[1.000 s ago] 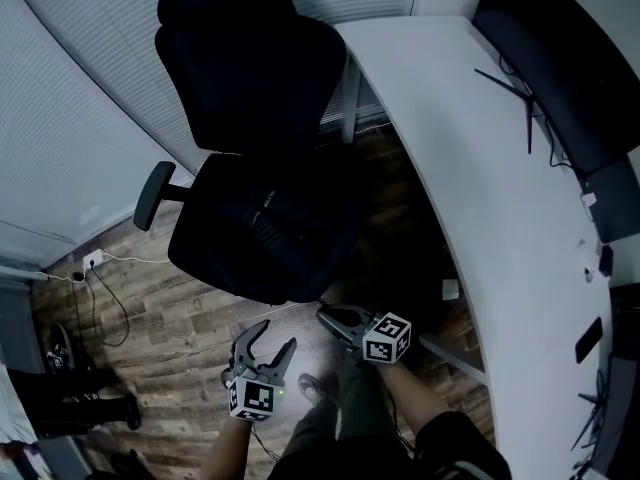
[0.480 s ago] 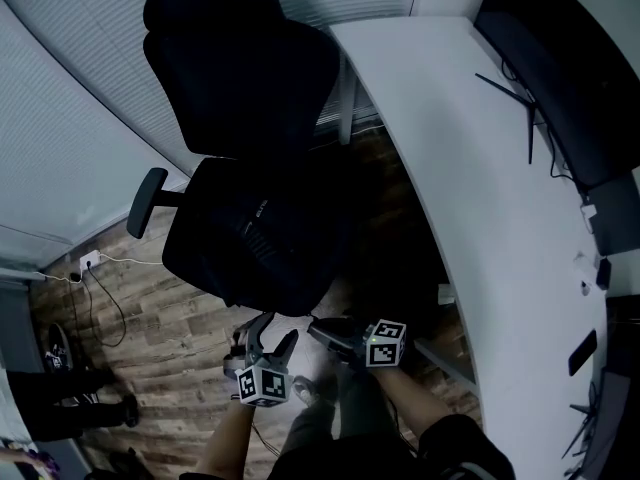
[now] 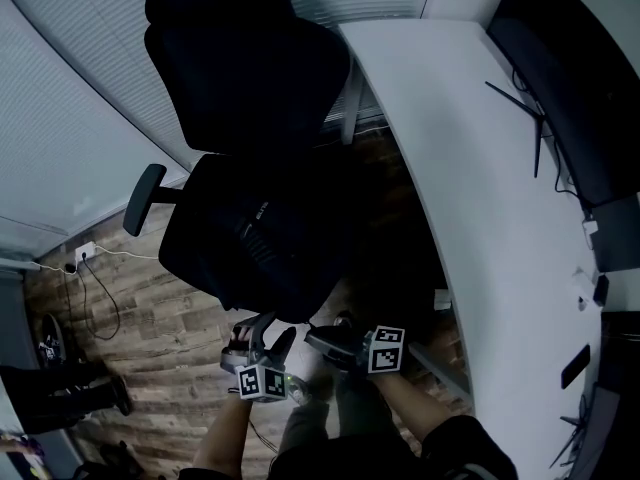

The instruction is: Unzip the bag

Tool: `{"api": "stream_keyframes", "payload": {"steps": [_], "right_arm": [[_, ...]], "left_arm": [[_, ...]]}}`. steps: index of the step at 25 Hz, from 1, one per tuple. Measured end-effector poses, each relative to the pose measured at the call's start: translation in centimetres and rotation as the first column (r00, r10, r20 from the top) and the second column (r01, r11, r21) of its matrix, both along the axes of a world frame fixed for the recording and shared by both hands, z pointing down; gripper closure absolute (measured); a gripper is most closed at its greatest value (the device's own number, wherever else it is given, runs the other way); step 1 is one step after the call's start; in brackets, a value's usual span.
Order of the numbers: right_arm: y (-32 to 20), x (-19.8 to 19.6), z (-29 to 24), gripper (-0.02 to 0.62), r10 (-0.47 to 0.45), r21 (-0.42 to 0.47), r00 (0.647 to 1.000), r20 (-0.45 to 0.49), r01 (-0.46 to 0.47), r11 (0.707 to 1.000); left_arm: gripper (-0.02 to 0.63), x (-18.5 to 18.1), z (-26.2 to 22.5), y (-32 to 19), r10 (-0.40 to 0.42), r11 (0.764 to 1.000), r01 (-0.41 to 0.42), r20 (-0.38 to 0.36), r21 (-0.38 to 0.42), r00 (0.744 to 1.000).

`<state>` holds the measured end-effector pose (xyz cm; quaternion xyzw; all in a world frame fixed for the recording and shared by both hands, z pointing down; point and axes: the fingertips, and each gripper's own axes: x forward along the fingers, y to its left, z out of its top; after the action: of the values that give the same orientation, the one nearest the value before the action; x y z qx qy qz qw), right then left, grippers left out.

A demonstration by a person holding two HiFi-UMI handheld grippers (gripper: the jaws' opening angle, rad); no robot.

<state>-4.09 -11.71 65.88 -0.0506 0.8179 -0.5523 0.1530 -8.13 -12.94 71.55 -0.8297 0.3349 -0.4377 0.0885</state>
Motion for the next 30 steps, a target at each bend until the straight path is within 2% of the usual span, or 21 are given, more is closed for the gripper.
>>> {"api": "stream_keyframes", "payload": {"steps": [5, 12, 23, 30], "right_arm": [[-0.5, -0.3, -1.2, 0.549, 0.012, -0.041, 0.999, 0.045, -0.010, 0.999], [-2.3, 0.4, -2.2, 0.549, 0.097, -0.116, 0.991, 0.090, -0.086, 0.990], [-5.5, 2.0, -3.8, 0.549, 0.241, -0.227, 0.954, 0.179, -0.198, 0.954], [-8.6, 4.2, -4.4, 0.549, 0.320, -0.204, 0.933, 0.163, -0.286, 0.936]], "left_arm": [[0.430, -0.5, -0.4, -1.2, -0.030, 0.997, 0.025, 0.059, 0.077, 0.998], [0.497, -0.6, -0.9, -1.7, -0.041, 0.995, 0.035, 0.064, 0.090, 0.997], [0.528, -0.6, -1.5, -2.0, -0.038, 0.996, 0.030, 0.091, 0.080, 0.995], [0.532, -0.6, -1.5, -2.1, -0.035, 0.997, 0.029, 0.092, 0.066, 0.995]]}}
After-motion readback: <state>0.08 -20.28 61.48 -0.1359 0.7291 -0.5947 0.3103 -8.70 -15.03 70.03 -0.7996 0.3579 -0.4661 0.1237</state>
